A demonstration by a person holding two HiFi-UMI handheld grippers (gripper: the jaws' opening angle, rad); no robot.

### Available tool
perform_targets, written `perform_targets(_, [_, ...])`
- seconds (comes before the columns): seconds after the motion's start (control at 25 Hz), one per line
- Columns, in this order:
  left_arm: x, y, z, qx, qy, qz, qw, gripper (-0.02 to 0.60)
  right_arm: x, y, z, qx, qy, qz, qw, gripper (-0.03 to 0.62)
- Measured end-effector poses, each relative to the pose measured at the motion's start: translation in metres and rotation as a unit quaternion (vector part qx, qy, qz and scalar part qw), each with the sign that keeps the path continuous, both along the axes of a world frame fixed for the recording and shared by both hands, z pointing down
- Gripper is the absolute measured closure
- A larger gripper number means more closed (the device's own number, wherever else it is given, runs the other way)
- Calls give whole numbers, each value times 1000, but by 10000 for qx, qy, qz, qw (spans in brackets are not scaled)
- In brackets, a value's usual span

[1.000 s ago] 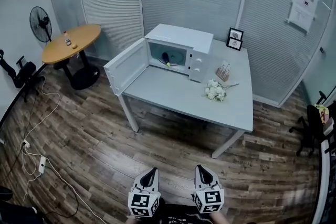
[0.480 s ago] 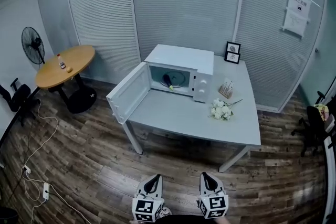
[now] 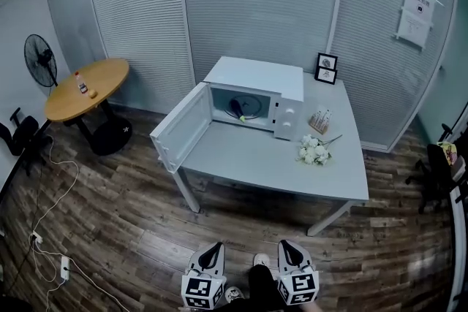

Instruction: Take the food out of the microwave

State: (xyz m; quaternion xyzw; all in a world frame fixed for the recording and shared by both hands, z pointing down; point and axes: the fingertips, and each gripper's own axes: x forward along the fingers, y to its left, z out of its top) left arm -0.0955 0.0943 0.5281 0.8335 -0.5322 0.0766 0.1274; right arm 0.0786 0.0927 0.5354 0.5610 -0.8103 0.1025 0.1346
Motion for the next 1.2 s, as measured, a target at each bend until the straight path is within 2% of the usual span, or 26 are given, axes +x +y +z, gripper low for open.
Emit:
perform_targets(0.16, [-9, 0, 6, -61, -47, -54, 10000, 574, -4, -6, 8, -104, 40, -86, 9999, 589])
perform_targets(0.44, [-20, -30, 4, -27, -6, -323, 9995, 574, -12, -44, 7, -91, 139, -379, 9991, 589])
perform_targets(0.84, [-9, -112, -1, -63, -26, -509, 9987, 574, 4, -134, 11, -236, 168, -564, 9980, 589])
perform_targets(1.2, [8, -186, -2, -57, -35, -856, 9963, 574, 11, -224, -3, -45, -12, -847, 9964, 589])
